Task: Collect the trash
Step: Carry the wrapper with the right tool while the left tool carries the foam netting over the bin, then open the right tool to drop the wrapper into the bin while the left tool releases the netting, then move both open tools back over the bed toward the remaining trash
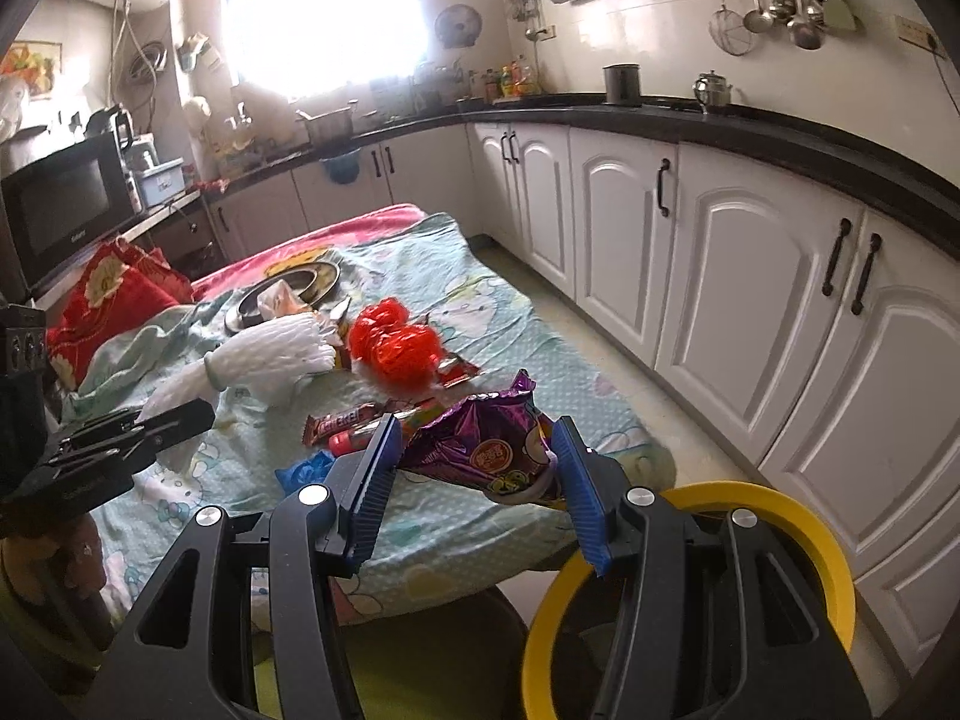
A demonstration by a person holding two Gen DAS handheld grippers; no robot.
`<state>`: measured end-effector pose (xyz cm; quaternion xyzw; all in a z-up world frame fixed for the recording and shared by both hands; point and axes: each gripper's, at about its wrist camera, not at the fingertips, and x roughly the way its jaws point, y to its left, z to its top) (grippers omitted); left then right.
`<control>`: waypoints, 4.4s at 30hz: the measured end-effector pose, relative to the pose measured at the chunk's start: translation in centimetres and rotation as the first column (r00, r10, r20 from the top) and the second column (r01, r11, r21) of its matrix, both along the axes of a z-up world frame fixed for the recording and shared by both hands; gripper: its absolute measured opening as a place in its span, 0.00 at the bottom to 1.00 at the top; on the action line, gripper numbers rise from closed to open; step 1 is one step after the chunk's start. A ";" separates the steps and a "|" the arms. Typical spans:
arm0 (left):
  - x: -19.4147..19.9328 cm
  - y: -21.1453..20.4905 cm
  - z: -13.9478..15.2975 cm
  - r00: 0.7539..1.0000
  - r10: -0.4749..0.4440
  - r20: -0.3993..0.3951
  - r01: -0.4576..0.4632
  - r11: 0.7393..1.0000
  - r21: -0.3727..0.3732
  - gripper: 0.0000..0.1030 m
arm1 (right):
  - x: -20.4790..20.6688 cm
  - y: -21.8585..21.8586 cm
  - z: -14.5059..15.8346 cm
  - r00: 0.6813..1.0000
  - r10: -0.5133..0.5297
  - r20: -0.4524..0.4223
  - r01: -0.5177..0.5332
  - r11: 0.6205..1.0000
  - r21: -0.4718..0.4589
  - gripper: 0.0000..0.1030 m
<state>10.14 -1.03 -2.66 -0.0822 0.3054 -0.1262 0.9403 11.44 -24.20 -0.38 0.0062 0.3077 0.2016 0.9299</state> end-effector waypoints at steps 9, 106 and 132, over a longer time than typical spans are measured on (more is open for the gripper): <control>0.2 -2.6 0.3 0.999 -0.034 -0.008 0.034 0.999 0.033 0.16 | -0.9 -3.2 0.6 0.998 -0.059 0.018 0.058 0.998 0.031 0.48; 0.6 -16.3 -4.0 0.967 -0.240 -0.087 0.251 0.958 0.141 0.89 | -3.8 -17.0 -3.9 0.947 -0.299 -0.116 0.312 0.944 0.109 0.78; -0.6 -7.0 0.6 0.996 0.017 0.088 -0.026 0.995 0.100 0.89 | -4.7 -9.9 -0.1 0.979 -0.202 -0.019 0.202 0.978 0.051 0.81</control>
